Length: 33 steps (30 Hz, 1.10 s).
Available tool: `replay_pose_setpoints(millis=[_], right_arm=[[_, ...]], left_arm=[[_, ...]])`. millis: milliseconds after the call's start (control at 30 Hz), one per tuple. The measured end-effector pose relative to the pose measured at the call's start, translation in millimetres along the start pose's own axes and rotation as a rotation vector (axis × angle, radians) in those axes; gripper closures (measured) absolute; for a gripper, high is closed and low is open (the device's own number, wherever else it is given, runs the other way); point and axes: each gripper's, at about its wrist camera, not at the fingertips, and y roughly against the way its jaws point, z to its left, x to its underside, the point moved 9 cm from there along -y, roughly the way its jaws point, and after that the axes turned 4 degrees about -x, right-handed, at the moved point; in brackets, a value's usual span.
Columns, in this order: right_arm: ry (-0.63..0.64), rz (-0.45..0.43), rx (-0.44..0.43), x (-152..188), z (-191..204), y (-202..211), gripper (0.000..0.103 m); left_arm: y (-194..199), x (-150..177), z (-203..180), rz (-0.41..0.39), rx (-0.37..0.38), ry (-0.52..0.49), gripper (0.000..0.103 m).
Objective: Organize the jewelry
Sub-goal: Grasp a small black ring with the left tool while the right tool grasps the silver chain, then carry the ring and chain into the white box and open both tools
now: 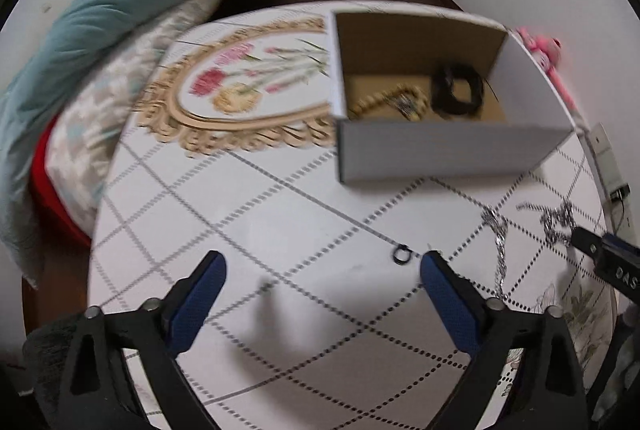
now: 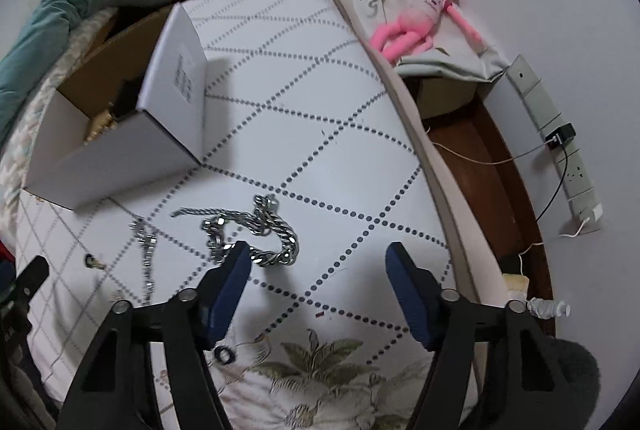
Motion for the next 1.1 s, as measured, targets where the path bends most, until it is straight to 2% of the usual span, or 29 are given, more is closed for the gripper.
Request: replay_pose_setpoints(millis=[133,167,267,367,467,533,600,667,800,900,1100], right_arm=[[0.014,-0.015,-0.018,-2,4,-5,0.051],[0.018,-0.016,-0.021,-3,5,-5,0.057],[0.028,-0.013,-0.033,-5,8,-6,0.067],[0.029,-0.012,-0.036,-6,8,-6,0.074],[0.035,-0.013,-0.022,-6,7,-6,0.078],[0.037,-0.014,-0.015,-5,6,-7,0.079],[0.035,-0.013,-0.007,-7,3,-7,0.088],[0.027,-0.011,-0.013,-7,0,-7,0.095],[0.021,-0.007,-0.03,-5,0,-6,0.095],[0.005,-0.003,-0.074,-3,2,-4,0.099],[-0.024,-0.03,-0.177,-7,14,22,0.099]], left_arm=[[-13,8,-19,0.028,0.025,-0.054,0.024],[-16,10,-21,0.033,0.025,-0.063,0.031],[-19,10,-28,0.036,0.05,-0.074,0.04],[-16,8,-32,0.028,0.057,-0.085,0.044],[-14,6,-39,0.025,0.103,-0.081,0.064],[-12,4,-43,0.019,0.105,-0.094,0.073],[-10,4,-46,0.013,0.112,-0.106,0.093],[-9,4,-49,0.013,0.114,-0.11,0.093],[-9,5,-44,0.018,0.134,-0.091,0.093],[-6,5,-40,0.021,0.145,-0.082,0.093],[21,2,-34,-0.001,0.188,-0.054,0.093]])
